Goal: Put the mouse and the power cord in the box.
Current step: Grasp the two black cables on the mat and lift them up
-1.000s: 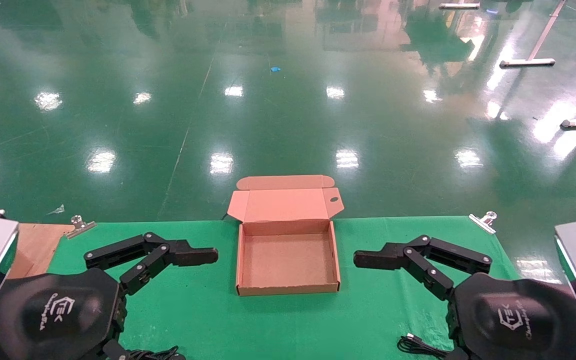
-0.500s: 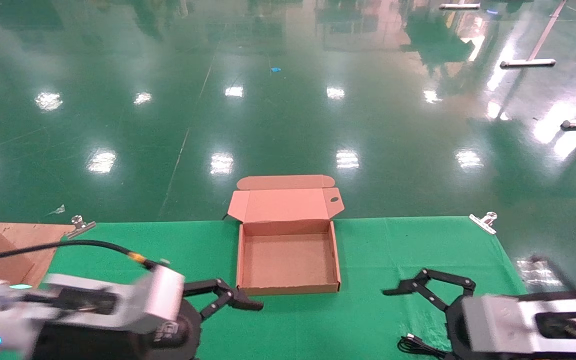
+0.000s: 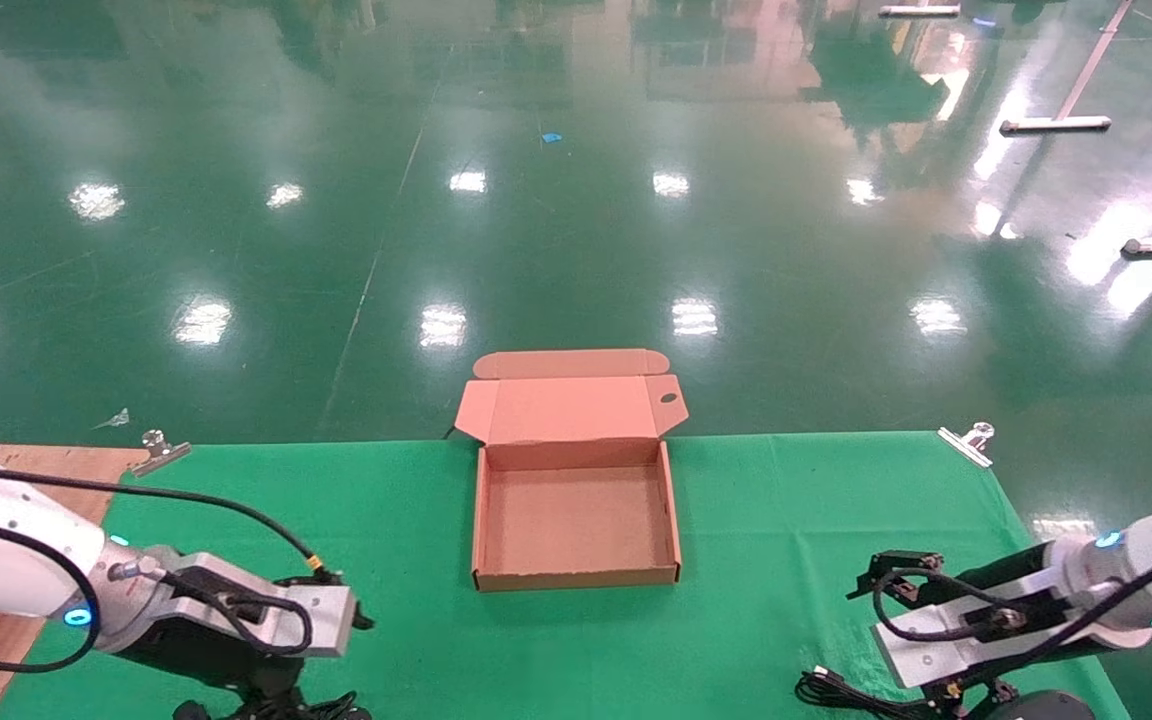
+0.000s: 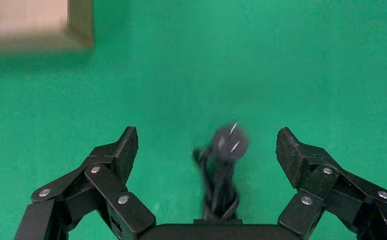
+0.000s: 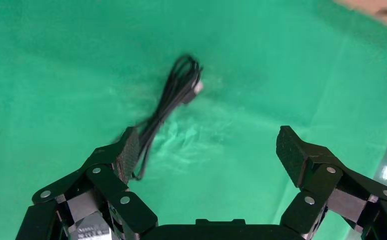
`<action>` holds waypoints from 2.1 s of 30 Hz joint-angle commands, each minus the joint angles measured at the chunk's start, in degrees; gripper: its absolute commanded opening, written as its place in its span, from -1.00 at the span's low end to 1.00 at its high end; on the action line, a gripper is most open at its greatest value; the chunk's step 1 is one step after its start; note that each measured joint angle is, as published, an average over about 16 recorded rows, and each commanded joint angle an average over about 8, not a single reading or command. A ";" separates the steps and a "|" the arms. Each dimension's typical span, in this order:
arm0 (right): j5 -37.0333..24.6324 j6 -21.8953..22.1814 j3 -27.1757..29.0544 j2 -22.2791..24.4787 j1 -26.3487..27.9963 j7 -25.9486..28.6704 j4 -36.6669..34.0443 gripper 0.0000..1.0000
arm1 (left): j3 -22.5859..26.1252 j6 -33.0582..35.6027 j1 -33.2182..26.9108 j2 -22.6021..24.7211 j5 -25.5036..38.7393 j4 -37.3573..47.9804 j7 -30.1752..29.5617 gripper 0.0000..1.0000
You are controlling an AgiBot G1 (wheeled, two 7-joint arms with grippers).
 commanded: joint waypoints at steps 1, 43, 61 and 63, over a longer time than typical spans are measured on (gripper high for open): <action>-1.80 1.92 -0.88 -1.99 0.73 -2.14 -4.06 1.00 | 1.08 -2.46 -0.80 1.04 2.35 4.20 2.48 1.00; -2.34 10.63 -1.33 -11.44 4.45 -20.39 -35.01 -1.00 | 0.49 -11.69 1.12 3.25 2.29 21.64 11.95 -1.00; -2.05 10.24 -1.13 -11.17 4.28 -22.08 -36.02 -1.00 | 0.49 -12.10 1.49 3.26 2.30 22.21 12.94 -1.00; -2.00 10.16 -1.09 -11.20 4.22 -22.20 -36.08 -1.00 | 0.47 -12.09 1.40 3.23 2.27 22.20 13.06 -1.00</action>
